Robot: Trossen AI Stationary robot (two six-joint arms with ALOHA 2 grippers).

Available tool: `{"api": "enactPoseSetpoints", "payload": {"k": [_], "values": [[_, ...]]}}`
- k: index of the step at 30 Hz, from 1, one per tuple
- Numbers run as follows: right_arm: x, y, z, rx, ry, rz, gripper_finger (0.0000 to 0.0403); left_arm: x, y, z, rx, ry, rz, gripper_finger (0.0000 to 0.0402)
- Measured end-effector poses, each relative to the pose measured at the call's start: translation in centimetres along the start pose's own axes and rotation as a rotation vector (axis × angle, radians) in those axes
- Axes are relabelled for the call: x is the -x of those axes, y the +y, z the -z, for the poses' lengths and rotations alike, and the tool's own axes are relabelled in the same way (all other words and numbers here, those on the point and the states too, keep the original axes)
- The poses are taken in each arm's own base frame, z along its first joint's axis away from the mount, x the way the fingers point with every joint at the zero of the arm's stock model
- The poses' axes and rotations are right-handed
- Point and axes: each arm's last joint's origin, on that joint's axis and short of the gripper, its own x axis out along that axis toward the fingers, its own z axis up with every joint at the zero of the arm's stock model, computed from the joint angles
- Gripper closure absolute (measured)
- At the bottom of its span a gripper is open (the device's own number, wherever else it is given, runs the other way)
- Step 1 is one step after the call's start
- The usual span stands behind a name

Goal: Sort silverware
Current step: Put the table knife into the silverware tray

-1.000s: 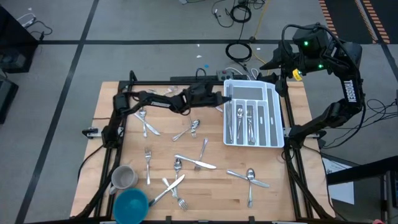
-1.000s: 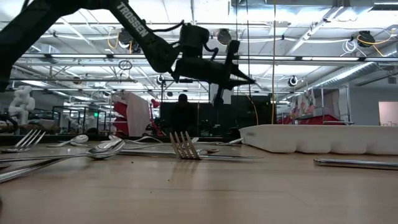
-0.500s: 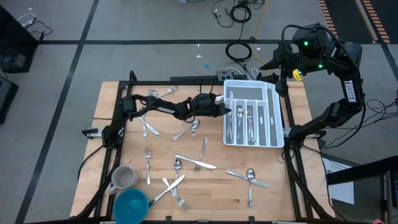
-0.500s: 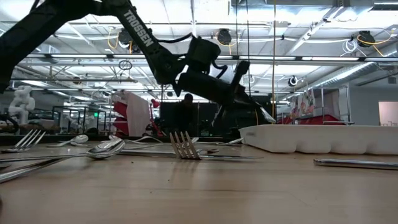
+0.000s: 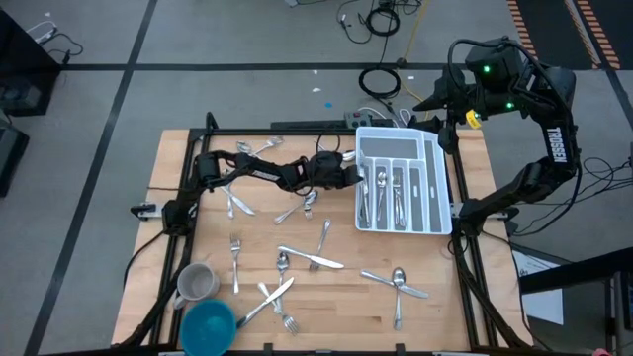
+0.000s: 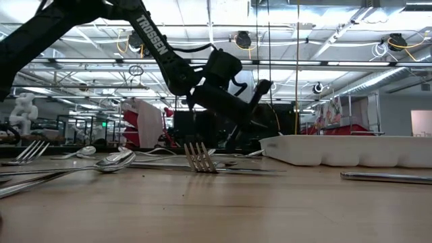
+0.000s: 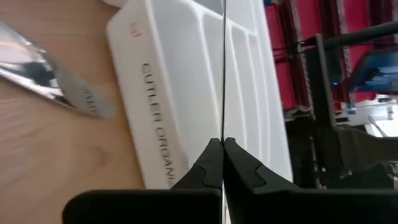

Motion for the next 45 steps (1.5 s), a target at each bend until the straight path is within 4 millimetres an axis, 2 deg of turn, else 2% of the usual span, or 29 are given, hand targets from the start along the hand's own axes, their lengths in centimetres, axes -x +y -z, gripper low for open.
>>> {"api": "enactPoseSetpoints", "payload": {"k": [18,29,37,45], "values": [[0.0,0.0,0.0,0.042,0.000,0.000,0.0209,0.0,0.2,0.4,0.020,0.022,-0.027,0.0401],[0.0,0.0,0.0,0.056,0.000,0.000,0.0209,-0.1,-0.2,1.9,0.026,0.066,-0.036,0.0401],[0.0,0.0,0.0,0.062,0.000,0.000,0.0209,-0.1,-0.1,2.1,0.026,0.070,-0.053,0.0401],[0.0,0.0,0.0,0.064,0.000,0.000,0.0209,-0.1,-0.1,2.1,0.025,0.072,-0.057,0.0377]]}}
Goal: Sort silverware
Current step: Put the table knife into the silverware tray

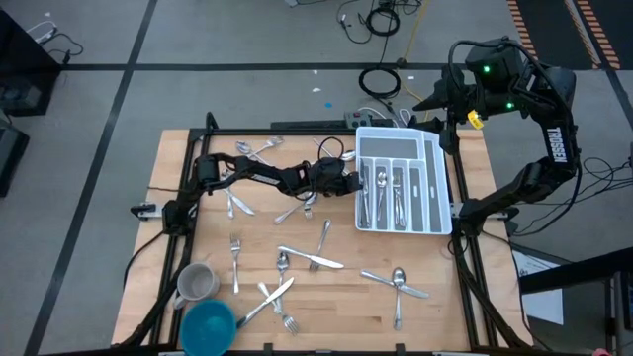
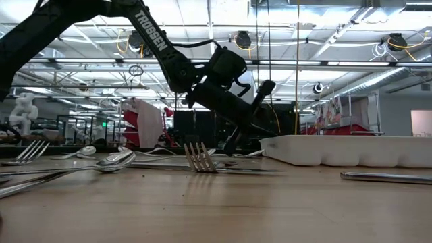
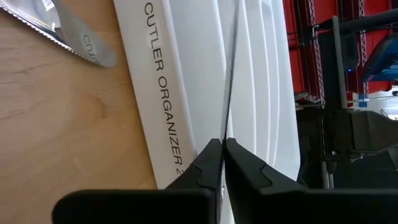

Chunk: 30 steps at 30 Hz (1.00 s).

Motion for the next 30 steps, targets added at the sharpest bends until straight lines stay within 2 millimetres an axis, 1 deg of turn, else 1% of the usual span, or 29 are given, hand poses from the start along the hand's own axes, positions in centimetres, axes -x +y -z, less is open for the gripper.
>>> {"api": "enactPoseSetpoints", "payload": {"k": [7,16,22,30], "values": [[0.0,0.0,0.0,0.000,0.000,0.000,0.0209,0.0,0.0,0.0,-0.009,0.001,-0.001,0.0374],[0.0,0.0,0.0,0.000,0.000,0.000,0.0209,0.0,-0.2,0.1,-0.085,0.016,0.032,0.0373],[0.0,0.0,0.0,0.000,0.000,0.000,0.0209,0.0,-0.3,-0.1,-0.152,0.046,0.078,0.0372],[0.0,0.0,0.0,0.000,0.000,0.000,0.0209,0.1,-0.5,-0.9,-0.225,0.072,0.159,0.0372]]}}
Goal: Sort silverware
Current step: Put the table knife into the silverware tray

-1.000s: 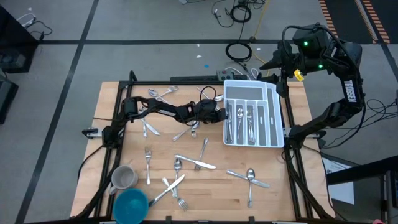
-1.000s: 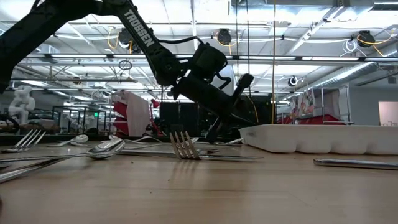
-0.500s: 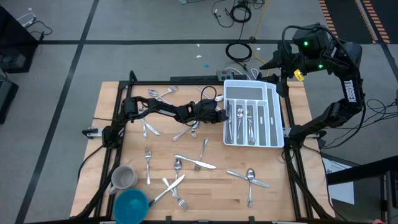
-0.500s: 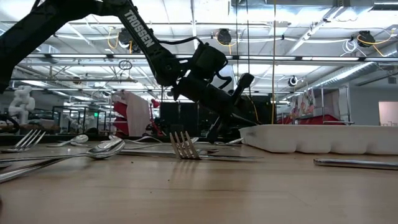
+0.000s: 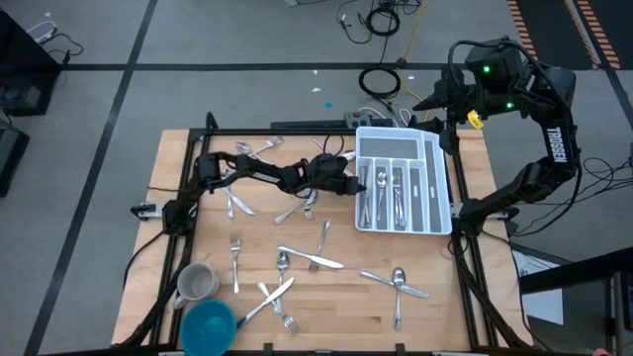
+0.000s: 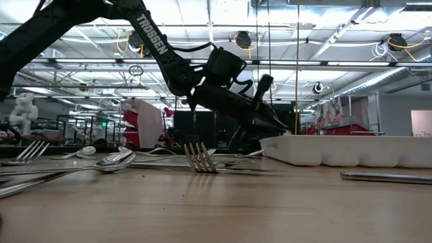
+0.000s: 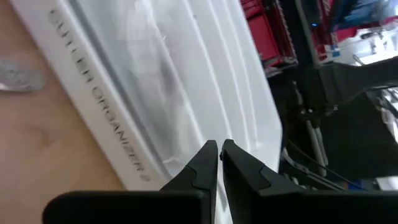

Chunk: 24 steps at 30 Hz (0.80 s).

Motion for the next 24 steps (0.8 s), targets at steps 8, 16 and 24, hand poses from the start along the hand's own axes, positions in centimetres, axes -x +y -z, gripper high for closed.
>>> {"api": "enactPoseSetpoints", "payload": {"k": [8,16,24], "values": [[0.0,0.0,0.0,0.000,0.000,0.000,0.0209,0.0,-0.1,-0.1,0.043,-0.003,0.013,0.0355],[0.0,0.0,0.0,0.004,0.000,0.000,0.0209,2.1,-5.0,-3.1,0.045,-0.111,0.456,0.0345],[0.0,0.0,0.0,0.002,0.000,0.000,0.0209,8.8,-10.8,-8.3,-0.390,-0.354,0.491,0.0346]]}}
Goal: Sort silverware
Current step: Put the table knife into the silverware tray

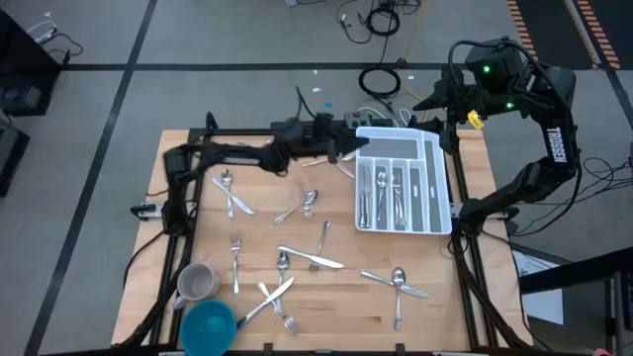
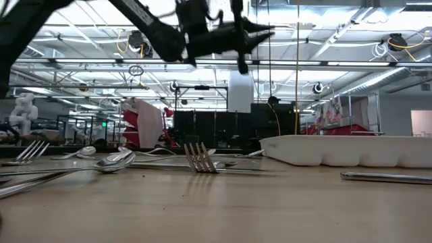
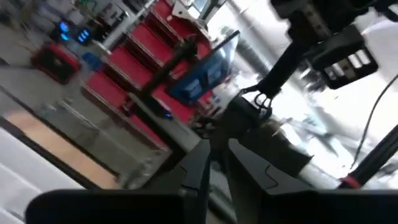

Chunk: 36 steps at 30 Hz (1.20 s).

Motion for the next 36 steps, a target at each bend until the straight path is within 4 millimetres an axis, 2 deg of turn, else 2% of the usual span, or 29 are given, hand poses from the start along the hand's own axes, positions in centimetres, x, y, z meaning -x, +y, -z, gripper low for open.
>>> {"api": "enactPoseSetpoints", "payload": {"k": [3,6,10,13,16,18,24,31,36], "values": [[0.0,0.0,0.0,-0.021,0.000,0.000,0.0209,1.1,-2.2,-2.3,-0.074,0.083,-0.030,0.0346],[0.0,0.0,0.0,-0.035,0.000,0.000,0.0209,2.7,-5.8,-3.6,-0.167,0.231,-0.060,0.0346],[-0.3,0.4,-0.1,-0.042,-0.008,-0.066,0.0209,5.9,-11.1,-3.1,-0.240,0.475,-0.156,0.0346],[-1.8,1.1,0.0,-0.029,0.033,-0.148,0.0209,8.4,-15.0,-2.8,-0.272,0.562,-0.233,0.0346],[-5.0,2.1,0.2,-0.004,0.113,-0.221,0.0209,10.8,-18.6,-3.1,-0.293,0.547,-0.289,0.0346],[-7.9,3.1,0.4,0.024,0.151,-0.270,0.0209,12.1,-20.7,-3.3,-0.298,0.516,-0.293,0.0346],[-16.2,7.2,1.0,0.103,0.118,-0.381,0.0209,16.5,-25.4,-3.6,-0.273,0.446,-0.356,0.0346],[-23.3,12.1,1.4,0.208,0.040,-0.311,0.0209,21.6,-27.8,-3.3,-0.263,0.485,-0.442,0.0346],[-28.0,15.1,1.5,0.120,0.064,-0.299,0.0202,23.7,-28.3,-3.0,-0.260,0.562,-0.443,0.0346]]}}
